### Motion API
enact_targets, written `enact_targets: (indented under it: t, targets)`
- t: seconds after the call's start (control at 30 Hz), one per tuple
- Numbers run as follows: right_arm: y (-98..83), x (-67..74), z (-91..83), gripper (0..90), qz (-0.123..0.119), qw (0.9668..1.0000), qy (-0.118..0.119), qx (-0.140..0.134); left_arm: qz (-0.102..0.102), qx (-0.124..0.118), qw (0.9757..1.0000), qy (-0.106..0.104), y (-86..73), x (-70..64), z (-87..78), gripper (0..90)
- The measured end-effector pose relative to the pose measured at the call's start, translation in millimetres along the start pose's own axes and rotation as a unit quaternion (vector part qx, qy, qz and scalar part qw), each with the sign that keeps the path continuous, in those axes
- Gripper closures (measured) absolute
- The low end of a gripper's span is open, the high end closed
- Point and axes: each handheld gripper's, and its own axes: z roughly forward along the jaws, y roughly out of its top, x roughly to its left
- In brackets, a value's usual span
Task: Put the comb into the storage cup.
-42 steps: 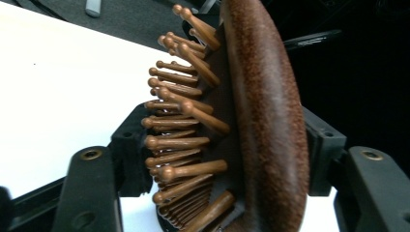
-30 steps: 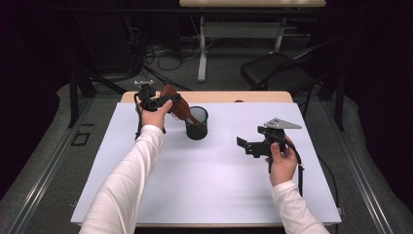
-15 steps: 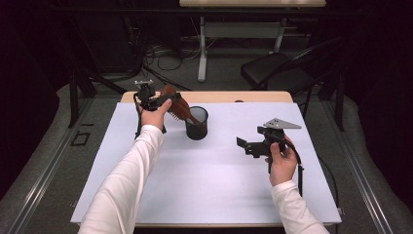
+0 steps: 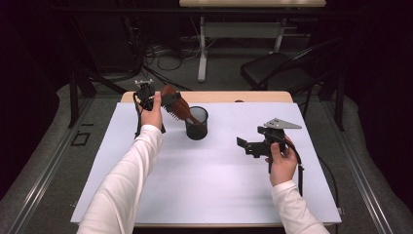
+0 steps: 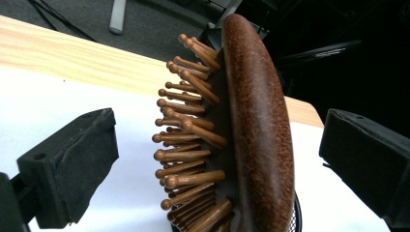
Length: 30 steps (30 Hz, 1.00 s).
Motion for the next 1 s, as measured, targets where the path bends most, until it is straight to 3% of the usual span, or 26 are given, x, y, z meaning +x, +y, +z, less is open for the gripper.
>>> enact_targets:
  t: [0.47,0.87,1.0]
  targets:
    - [0.0,-1.8,-1.3,0.0,0.005,1.0000,-0.001,-0.002,0.014,-0.006,0.9999,0.007,4.4,0.9,-6.9,0.4]
    - [-0.2,-3.1,-1.5,0.0,0.007,1.0000,-0.002,-0.002,0.053,-0.005,0.9984,0.021,11.1,3.4,-21.6,0.4]
    - [-0.3,-3.7,-0.8,0.0,0.007,1.0000,-0.002,-0.001,0.056,-0.008,0.9982,0.021,14.6,6.0,-28.6,0.4]
